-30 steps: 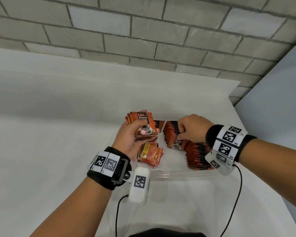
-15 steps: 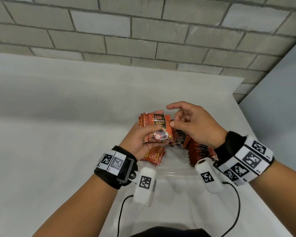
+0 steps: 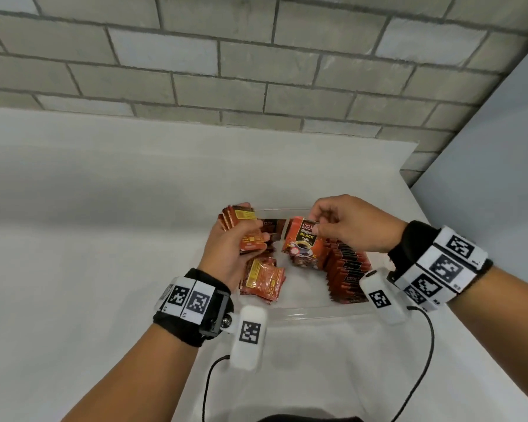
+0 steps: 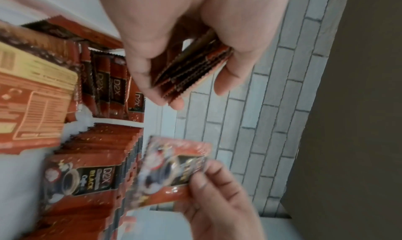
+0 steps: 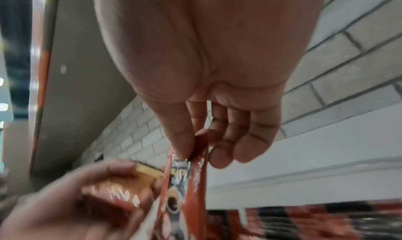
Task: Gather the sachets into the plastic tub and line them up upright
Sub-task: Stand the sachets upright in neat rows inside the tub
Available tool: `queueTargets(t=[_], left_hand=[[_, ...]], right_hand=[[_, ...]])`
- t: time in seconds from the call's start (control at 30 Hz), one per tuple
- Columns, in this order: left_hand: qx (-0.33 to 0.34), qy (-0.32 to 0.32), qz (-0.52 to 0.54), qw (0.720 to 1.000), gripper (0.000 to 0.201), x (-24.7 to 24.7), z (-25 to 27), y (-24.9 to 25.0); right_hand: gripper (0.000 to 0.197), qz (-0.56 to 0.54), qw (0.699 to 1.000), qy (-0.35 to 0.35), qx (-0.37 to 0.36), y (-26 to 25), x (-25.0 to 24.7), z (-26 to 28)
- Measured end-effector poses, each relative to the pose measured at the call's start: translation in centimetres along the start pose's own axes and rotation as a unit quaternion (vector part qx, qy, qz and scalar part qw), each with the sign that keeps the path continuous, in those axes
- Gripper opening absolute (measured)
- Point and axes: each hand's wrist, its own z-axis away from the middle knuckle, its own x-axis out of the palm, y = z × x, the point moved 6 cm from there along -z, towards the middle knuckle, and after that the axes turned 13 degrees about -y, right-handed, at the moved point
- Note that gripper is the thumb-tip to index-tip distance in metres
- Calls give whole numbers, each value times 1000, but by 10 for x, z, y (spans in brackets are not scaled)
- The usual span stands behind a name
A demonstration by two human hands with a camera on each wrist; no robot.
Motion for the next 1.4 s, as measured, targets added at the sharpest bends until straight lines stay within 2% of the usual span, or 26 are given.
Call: queueTargets(t=[0.1, 0.2, 0.27, 0.43, 0.53, 0.7, 0.87, 1.0, 1.13, 1.2, 1.4], left_hand=[[9, 0, 13, 1000, 45, -6, -1, 4], [10, -10, 15, 1000, 43, -1, -4, 5], [10, -16, 15, 1000, 42, 1, -4, 5], [6, -17, 15, 1000, 55, 0, -2, 4], [0, -15, 15, 1000, 51, -2, -1, 3], [-11, -15, 8, 1000, 31, -2, -1, 1], [0, -25, 8, 1000, 48, 0, -1, 3], [1, -29, 13, 999, 48, -1, -3, 1], [-7, -27, 8, 1000, 20, -4, -5, 0], [-16, -27, 3, 1000, 14, -6, -5, -1], [-42, -66, 3, 997, 27, -2, -4, -4]], right_hand=[[12, 77, 993, -56, 64, 15, 14, -12], [7, 157, 976, -113, 103, 24, 31, -25], [5, 206, 964, -121, 114, 26, 33, -32], [10, 264, 946, -124, 143, 32, 30, -36], [9, 278, 941, -124, 145, 35, 32, -36], [12, 304, 934, -114, 145, 34, 31, -37], [13, 313, 931, -118, 145, 34, 34, -38], [10, 313, 932, -114, 143, 35, 34, -40], [12, 307, 934, -114, 140, 33, 34, -40], [15, 303, 937, -109, 139, 34, 33, -40], [14, 274, 947, -94, 136, 29, 23, -35]])
